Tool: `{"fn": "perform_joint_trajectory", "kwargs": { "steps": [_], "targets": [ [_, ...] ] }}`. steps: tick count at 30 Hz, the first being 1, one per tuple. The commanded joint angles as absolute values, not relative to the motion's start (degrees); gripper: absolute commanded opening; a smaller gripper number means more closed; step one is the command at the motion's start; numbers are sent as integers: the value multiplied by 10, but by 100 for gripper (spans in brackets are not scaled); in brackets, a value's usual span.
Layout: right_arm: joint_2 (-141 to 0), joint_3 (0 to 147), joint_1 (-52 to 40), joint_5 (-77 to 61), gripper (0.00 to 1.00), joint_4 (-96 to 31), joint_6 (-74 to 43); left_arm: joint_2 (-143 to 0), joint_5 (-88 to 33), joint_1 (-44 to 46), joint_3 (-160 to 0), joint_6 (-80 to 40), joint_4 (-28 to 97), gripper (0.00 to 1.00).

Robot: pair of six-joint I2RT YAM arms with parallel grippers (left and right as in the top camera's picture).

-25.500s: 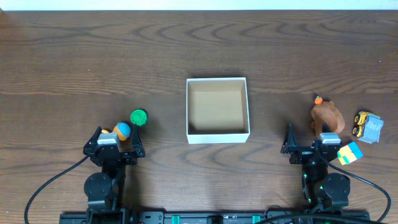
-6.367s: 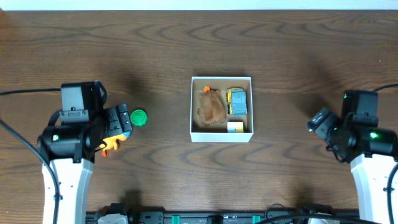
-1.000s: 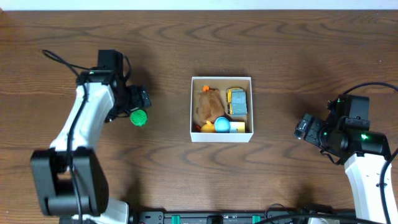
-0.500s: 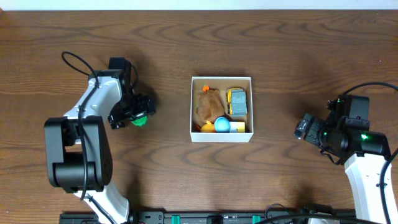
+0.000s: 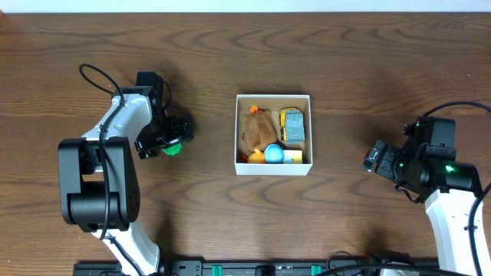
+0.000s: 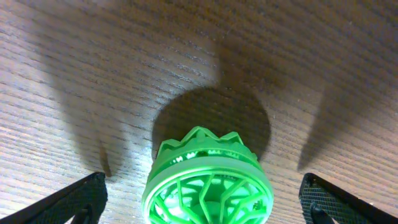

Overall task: Pack container
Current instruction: 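Move the left gripper to the green round toy and grasp it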

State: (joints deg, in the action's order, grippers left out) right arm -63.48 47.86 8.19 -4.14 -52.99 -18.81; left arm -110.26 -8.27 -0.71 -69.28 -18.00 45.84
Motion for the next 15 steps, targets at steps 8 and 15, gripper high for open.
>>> {"fn": "perform_joint_trajectory", "kwargs": {
  "steps": [8,15],
  "targets": [
    [-637,477,82,-43,99,-531,-181,-1111,-83,-10,-687,-181,458,73],
    [-637,477,82,-43,99,-531,-181,-1111,-84,-10,-687,-181,458,64]
  ]
}}
